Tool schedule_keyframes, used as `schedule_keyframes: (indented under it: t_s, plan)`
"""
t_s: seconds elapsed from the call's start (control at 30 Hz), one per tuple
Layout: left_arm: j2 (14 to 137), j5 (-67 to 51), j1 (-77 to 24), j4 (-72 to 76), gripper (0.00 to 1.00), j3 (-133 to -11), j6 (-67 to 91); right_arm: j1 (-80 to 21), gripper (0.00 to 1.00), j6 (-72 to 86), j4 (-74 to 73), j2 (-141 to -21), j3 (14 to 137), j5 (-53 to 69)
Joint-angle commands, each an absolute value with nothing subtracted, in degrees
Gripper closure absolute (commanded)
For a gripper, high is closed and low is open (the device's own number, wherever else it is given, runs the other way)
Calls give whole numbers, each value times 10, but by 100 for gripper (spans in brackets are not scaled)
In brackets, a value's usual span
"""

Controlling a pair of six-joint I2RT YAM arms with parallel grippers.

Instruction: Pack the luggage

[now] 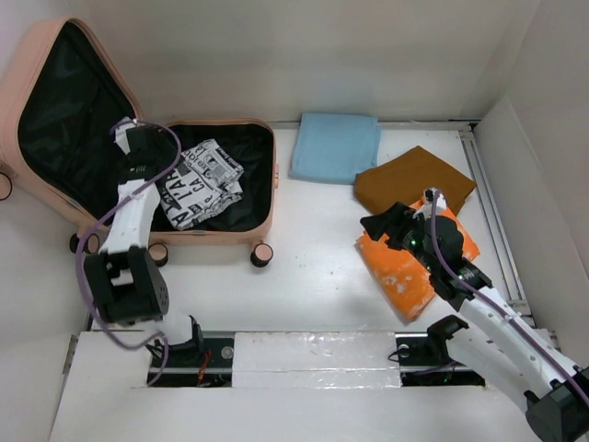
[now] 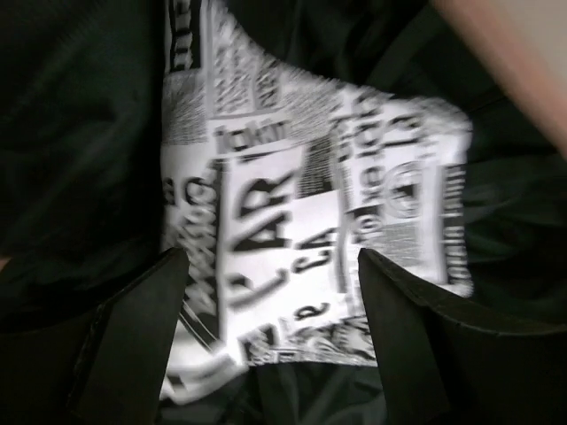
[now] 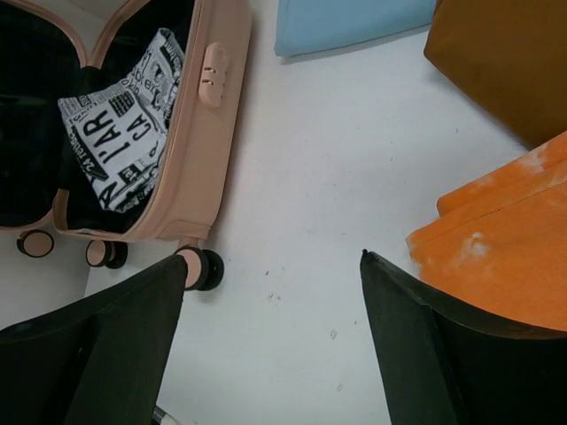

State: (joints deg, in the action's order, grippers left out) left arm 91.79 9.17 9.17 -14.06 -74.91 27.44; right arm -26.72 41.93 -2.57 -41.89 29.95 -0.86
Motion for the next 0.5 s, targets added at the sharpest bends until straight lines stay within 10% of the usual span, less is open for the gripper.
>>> schedule_keyframes:
  t_s: [0.0,0.27,0.47]
  plan:
    - [782,151,63,-95,27,-720,301,-272,15,410,-4,-421,301,2]
    - [717,186,-198,-100,29,-737,269,-272,18,415,-32,-399,337,-23]
    - [759,159,-444,42,30,-567,410,-272,68,415,-122,-296,434,-148]
